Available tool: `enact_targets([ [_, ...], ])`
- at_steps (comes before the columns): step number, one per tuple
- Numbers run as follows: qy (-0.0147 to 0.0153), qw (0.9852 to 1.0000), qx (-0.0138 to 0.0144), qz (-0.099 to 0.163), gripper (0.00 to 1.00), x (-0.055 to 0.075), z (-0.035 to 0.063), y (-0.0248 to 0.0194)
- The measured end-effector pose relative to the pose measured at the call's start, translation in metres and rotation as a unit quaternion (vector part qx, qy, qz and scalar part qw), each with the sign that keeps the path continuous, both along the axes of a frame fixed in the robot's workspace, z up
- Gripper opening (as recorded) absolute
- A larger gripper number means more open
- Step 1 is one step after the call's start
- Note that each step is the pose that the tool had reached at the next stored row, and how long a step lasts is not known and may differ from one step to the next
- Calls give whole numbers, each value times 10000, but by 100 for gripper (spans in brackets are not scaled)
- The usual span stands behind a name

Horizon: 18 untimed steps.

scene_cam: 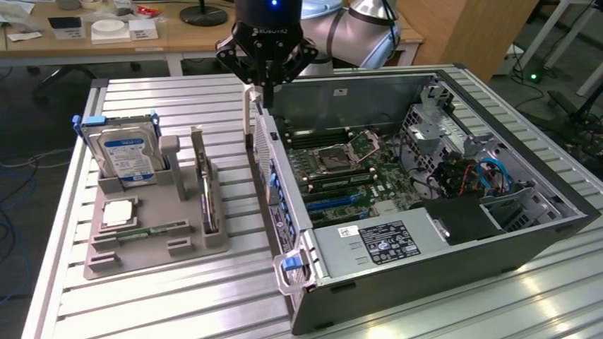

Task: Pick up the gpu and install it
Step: 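Reach for the gpu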

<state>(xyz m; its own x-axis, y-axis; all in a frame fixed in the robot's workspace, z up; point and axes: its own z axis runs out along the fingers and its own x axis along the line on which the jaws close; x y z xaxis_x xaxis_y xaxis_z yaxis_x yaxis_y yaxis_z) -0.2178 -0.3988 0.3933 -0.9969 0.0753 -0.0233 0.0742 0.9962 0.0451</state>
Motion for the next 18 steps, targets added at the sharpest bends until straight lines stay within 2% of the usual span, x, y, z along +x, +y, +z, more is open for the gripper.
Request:
enact_targets([
  [18, 0, 10000, 0, 0, 11, -133, 0, 0],
])
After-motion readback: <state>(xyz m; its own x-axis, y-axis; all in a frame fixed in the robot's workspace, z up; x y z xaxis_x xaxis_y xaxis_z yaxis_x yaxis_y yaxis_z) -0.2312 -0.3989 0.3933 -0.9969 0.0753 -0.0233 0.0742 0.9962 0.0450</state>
